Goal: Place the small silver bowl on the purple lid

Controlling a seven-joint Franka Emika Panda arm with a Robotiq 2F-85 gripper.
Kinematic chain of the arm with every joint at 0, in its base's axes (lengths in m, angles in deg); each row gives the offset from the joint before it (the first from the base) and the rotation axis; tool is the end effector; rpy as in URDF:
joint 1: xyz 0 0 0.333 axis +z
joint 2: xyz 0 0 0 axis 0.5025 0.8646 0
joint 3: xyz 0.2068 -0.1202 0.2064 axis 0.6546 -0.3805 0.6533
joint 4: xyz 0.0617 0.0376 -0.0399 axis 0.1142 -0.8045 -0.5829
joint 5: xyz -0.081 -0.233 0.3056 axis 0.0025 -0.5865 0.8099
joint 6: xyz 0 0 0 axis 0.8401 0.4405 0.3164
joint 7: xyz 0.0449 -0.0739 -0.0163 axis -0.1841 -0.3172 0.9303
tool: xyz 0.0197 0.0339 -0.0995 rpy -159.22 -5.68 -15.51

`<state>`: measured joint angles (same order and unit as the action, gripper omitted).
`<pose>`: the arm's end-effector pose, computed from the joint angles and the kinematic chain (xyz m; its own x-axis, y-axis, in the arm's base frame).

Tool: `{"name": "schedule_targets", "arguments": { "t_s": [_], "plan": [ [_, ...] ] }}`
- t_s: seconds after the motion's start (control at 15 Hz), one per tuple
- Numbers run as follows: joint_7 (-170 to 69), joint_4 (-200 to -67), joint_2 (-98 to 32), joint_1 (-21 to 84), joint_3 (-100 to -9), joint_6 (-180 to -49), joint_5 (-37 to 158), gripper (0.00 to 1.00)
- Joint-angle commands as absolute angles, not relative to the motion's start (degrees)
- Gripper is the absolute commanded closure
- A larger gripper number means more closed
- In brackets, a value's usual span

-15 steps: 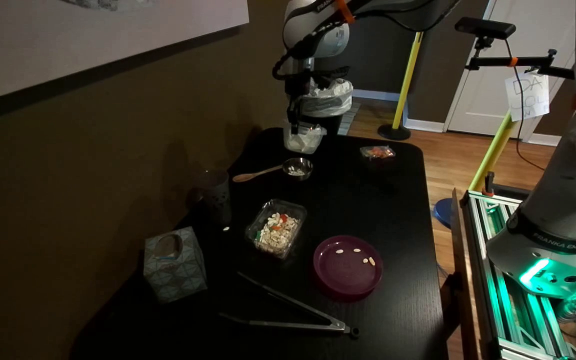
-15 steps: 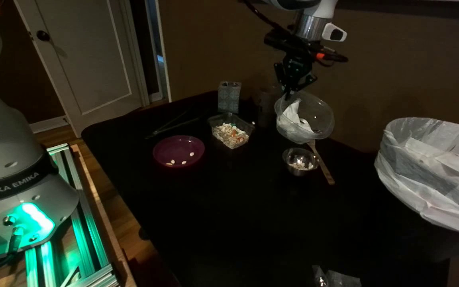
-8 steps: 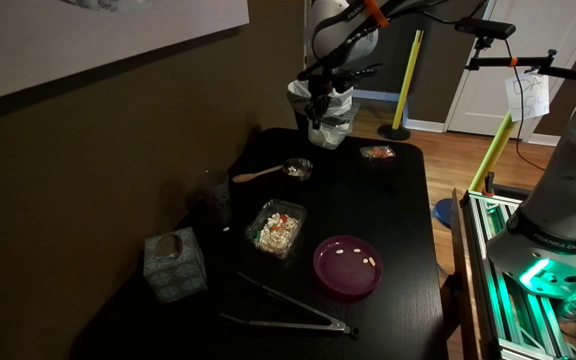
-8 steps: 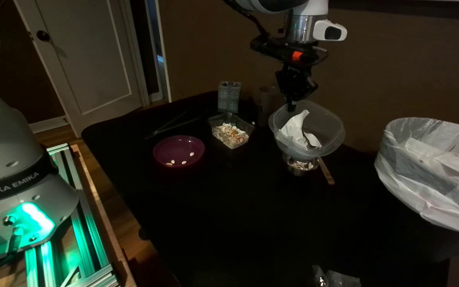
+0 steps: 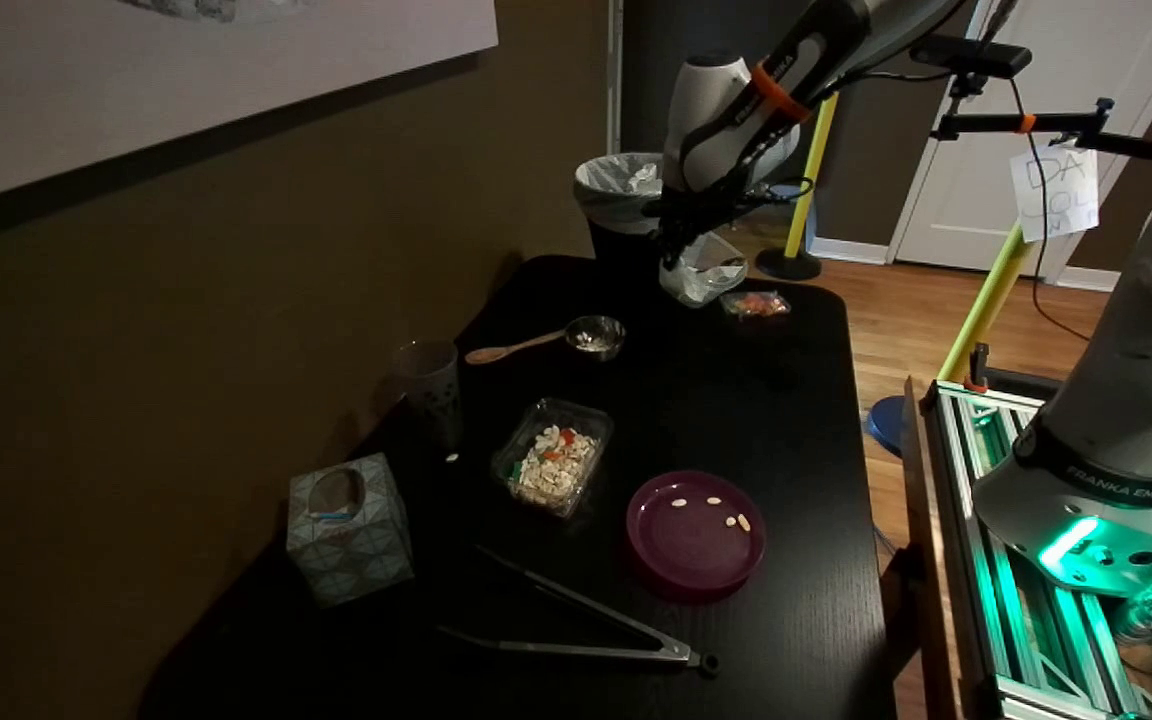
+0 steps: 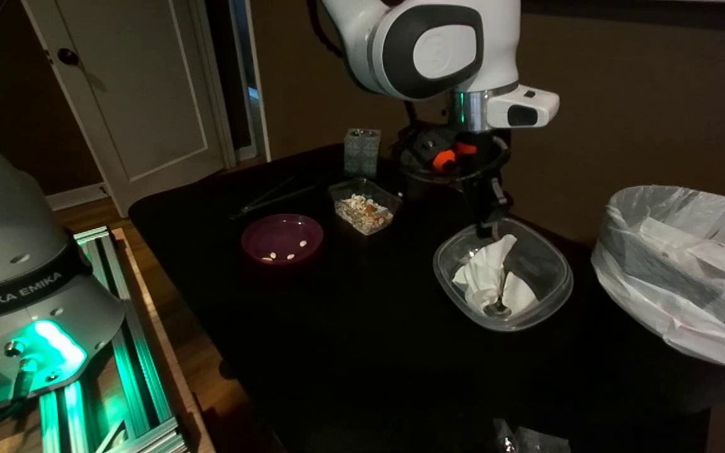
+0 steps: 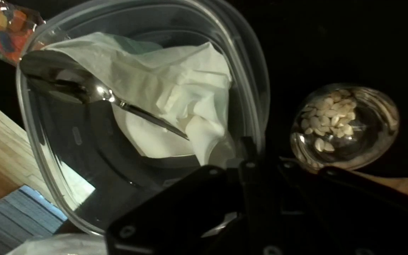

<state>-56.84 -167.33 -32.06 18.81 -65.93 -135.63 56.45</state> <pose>0.5166 -0.2556 0.2714 0.8461 -0.4786 0.2346 -0.5127 -0.8511 0.1128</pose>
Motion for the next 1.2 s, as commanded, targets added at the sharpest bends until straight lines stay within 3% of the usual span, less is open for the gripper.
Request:
{"name": "schedule_targets", "arguments": {
  "t_s": [0.0,0.53,0.6,0.67,1.13],
  "plan": [
    [-61.8,-166.5,-27.2,20.2,-67.6,-135.0,57.1,0.98],
    [-61.1,-162.9,-22.3,19.6,-65.5,-121.8,61.9,0.98],
    [-60.6,-162.2,-21.8,19.2,-65.1,-120.2,62.7,0.81],
    [-60.6,-161.4,-21.4,19.2,-64.9,-118.7,63.2,0.70],
    [-54.4,-159.4,-23.1,16.9,-60.2,-119.4,70.5,0.17]
  ]
}}
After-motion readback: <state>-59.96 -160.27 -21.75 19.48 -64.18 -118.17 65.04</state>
